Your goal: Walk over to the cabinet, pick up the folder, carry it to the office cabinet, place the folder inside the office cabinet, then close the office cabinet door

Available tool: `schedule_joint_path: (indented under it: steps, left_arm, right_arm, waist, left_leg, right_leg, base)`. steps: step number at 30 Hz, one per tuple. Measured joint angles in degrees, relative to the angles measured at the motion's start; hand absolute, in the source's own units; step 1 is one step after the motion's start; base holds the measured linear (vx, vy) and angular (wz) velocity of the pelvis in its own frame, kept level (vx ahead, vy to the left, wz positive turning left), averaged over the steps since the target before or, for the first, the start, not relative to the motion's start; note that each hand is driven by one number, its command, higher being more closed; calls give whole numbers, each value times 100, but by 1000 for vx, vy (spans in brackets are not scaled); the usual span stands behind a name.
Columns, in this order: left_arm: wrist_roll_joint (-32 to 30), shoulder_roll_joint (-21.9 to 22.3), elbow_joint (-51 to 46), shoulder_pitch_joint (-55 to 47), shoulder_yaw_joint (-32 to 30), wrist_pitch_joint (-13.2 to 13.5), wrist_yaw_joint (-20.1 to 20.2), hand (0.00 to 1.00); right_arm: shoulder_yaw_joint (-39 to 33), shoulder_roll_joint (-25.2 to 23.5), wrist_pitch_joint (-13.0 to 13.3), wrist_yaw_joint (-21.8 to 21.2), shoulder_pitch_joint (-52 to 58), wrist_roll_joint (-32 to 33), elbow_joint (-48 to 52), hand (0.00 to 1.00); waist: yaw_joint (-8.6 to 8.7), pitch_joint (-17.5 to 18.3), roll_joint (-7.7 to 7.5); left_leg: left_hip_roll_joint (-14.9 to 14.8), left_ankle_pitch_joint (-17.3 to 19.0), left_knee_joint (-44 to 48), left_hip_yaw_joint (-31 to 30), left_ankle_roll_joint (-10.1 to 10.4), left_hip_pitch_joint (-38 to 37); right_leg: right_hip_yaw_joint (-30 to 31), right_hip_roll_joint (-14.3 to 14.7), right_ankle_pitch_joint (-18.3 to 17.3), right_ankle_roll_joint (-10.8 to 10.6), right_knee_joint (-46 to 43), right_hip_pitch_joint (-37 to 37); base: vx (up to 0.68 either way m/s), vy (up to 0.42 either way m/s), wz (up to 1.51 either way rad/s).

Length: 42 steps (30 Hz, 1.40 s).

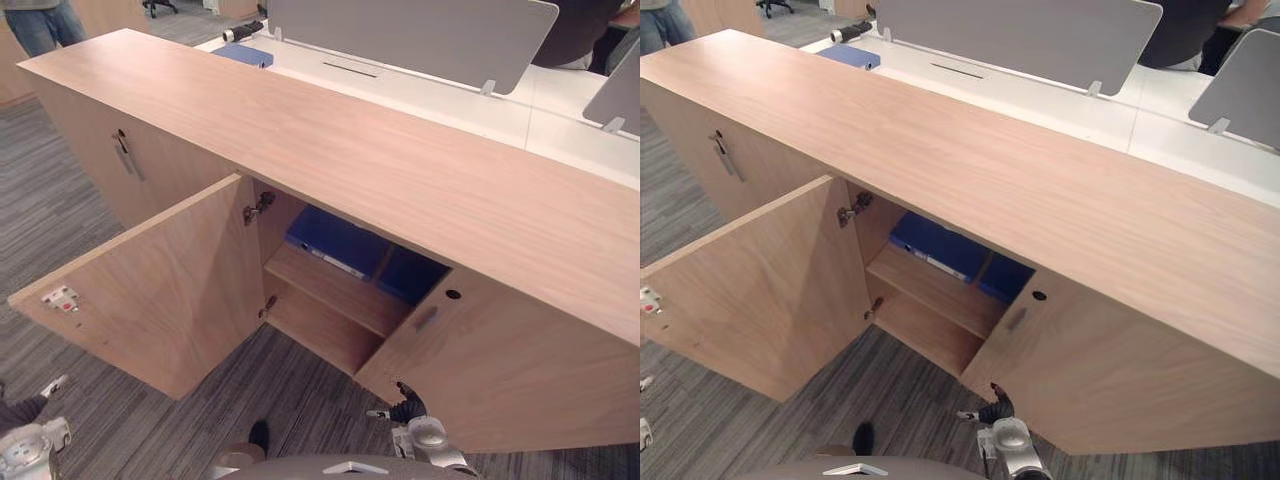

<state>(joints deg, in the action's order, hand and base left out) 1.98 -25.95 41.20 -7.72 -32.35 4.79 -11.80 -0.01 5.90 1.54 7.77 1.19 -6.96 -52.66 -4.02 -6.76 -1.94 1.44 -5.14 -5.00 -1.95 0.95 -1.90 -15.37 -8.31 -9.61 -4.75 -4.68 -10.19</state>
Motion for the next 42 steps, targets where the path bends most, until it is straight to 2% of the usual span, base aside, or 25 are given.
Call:
schedule_joint_path:
  steps: [2, 8, 12, 15, 18, 24, 31, 35, 40, 42]
  left_arm:
    - [2, -4, -199, -19, 124, 34, 7, 0]
    - [-1, -3, -474, -36, 379, 84, 91, 0]
    - [-98, -17, -728, -8, 457, 99, 96, 0]
    - [-113, -50, -861, 0, 457, 99, 85, 0]
    - [-130, -114, -901, 23, 559, 99, 88, 0]
    - [-236, -341, -899, 105, 762, 82, 89, 0]
    - [-237, -347, -899, 108, 957, 82, 137, 0]
    - [-237, -296, -905, 97, 1009, 81, 161, 0]
    - [-234, -189, -914, -102, 1117, 74, 174, 0]
    - [-232, -167, -915, -164, 1183, 61, 174, 0]
  right_arm:
    - [0, 44, 0, -11, 106, 0, 2, 0]
    - [-16, 156, -1, -12, 155, -4, 3, 0]
    - [-22, 144, -1, -16, 169, -7, 4, 0]
    - [-25, 142, -1, -16, 167, -11, 8, 0]
    - [-30, 143, 0, -16, 138, -13, 15, 0]
    - [-30, 166, 0, -21, 144, -15, 15, 0]
    - [-30, 151, -4, -27, 252, -19, 14, 0]
    - [-82, 144, -9, -26, 285, -22, 14, 0]
    - [-120, 119, -10, -26, 266, -25, 15, 0]
    - [-132, 117, -10, -26, 259, -25, 15, 0]
  waist:
    - [23, 33, 50]
    - [69, 38, 44]
    - [100, 64, -1]
    - [86, 94, -48]
    - [88, 130, -88]
    - [85, 97, -22]
    - [89, 52, 45]
    - [90, 43, 24]
    - [78, 103, -116]
    - [67, 103, -114]
  left_leg:
    - [-35, -39, 0, -101, 33, 14]
    - [-93, -61, 0, -135, 61, 147]
    - [-39, -48, 2, -119, 42, 145]
    - [2, -42, 5, -103, -20, 92]
    - [15, -27, 38, -81, -26, 75]
    - [-35, 29, 0, -79, -5, -63]
    - [-47, 71, -3, -64, 49, -64]
    - [-36, 69, -3, -58, 49, -43]
    - [6, 81, 0, 41, 14, -8]
    - [21, 58, 1, 69, -19, -8]
  right_leg:
    - [60, 68, -19, -24, 21, -1]
    - [220, 202, 11, 27, 177, 62]
    - [341, 172, 67, 108, 214, 58]
    - [391, 164, 124, 14, 248, 3]
    - [409, 176, 132, 6, 297, -48]
    - [442, 215, 135, 13, 315, -175]
    - [515, 196, 70, 88, 333, -144]
    - [524, 169, 60, 72, 335, -123]
    - [557, 143, 108, -16, 341, -81]
    - [567, 125, 114, -25, 336, -77]
  base:
    - [-168, -23, 8]
    - [-50, -24, 2]
    - [70, -14, -2]
    - [113, -34, -4]
    - [113, -43, -2]
    - [17, -52, -1]
    - [-75, -20, -3]
    - [-37, -13, 0]
    - [14, -7, -1]
    - [28, -17, -3]
